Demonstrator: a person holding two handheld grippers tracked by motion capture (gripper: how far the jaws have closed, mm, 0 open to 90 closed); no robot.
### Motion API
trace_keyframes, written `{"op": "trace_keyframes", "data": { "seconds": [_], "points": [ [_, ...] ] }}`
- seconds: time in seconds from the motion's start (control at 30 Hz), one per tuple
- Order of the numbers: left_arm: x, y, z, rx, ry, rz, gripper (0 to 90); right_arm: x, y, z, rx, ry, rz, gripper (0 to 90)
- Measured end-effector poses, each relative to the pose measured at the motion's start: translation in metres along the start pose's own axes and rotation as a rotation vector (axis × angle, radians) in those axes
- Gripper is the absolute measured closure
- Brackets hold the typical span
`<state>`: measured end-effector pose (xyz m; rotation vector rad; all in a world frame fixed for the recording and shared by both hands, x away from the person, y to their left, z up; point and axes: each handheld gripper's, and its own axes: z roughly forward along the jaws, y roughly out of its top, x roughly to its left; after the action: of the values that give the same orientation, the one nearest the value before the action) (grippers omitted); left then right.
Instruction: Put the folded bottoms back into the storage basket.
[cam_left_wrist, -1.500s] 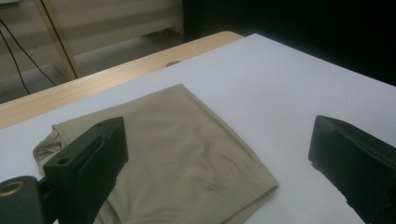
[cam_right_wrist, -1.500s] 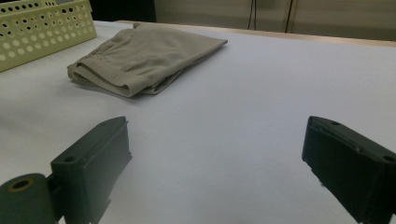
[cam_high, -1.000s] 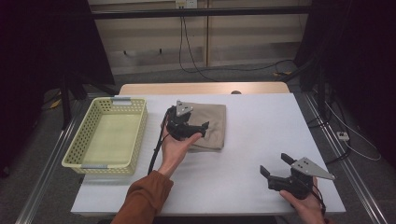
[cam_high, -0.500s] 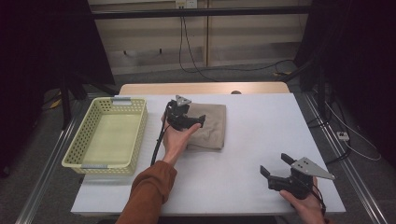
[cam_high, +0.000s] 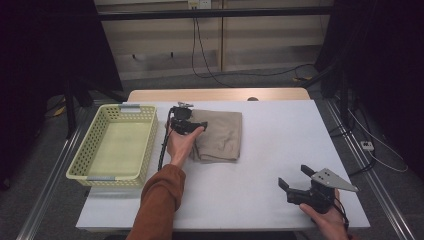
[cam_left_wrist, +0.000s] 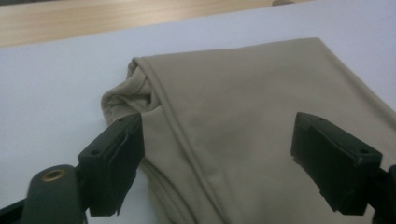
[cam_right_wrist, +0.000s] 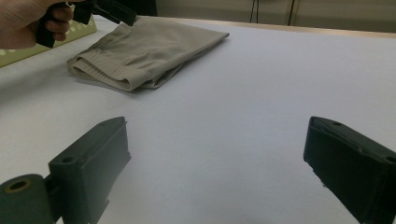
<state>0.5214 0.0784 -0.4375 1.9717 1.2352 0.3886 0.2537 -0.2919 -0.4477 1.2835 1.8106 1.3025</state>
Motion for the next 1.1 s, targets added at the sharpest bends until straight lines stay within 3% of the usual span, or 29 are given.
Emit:
{"op": "trace_keyframes", "data": {
  "seconds": [0.07,0.17,0.27,0.33,0.4,0.5,0.67,0.7,0.93,1.0,1.1],
  "points": [
    [0.005,-0.001,0.001,0.010,-0.005,-0.026,19.3,0.000,0.000,0.000,0.002,0.001,-0.001,6.5],
    [0.009,-0.002,0.003,0.038,0.012,-0.023,26.0,0.000,0.000,0.000,0.003,0.001,-0.001,6.5],
    [0.013,-0.005,0.006,0.072,0.010,-0.036,25.9,0.000,0.000,0.000,0.003,0.000,-0.001,6.6],
    [0.012,-0.007,0.011,0.120,0.006,-0.040,24.5,0.000,0.000,0.000,0.003,-0.001,-0.004,6.7],
    [0.012,-0.009,0.014,0.134,0.020,-0.023,23.4,0.000,0.000,0.001,0.004,0.000,-0.004,6.7],
    [0.009,-0.009,0.013,0.135,0.033,-0.027,24.9,0.000,0.000,0.000,0.002,0.000,-0.004,6.7],
    [0.003,-0.008,0.011,0.157,0.005,-0.037,46.6,0.000,0.000,0.000,0.000,-0.005,0.000,6.8],
    [0.001,-0.009,0.011,0.154,0.004,-0.034,46.6,0.000,0.000,0.000,0.000,-0.005,0.000,6.8],
    [-0.002,-0.012,0.011,0.146,-0.094,-0.034,71.8,0.000,0.000,0.000,0.000,-0.005,-0.001,6.9],
    [-0.001,-0.012,0.011,0.144,-0.103,-0.045,74.6,0.000,0.000,0.000,-0.001,-0.004,-0.005,6.9],
    [-0.005,-0.011,0.011,0.156,-0.094,-0.011,78.8,0.001,0.000,0.001,0.003,-0.003,-0.005,6.9]
  ]
}}
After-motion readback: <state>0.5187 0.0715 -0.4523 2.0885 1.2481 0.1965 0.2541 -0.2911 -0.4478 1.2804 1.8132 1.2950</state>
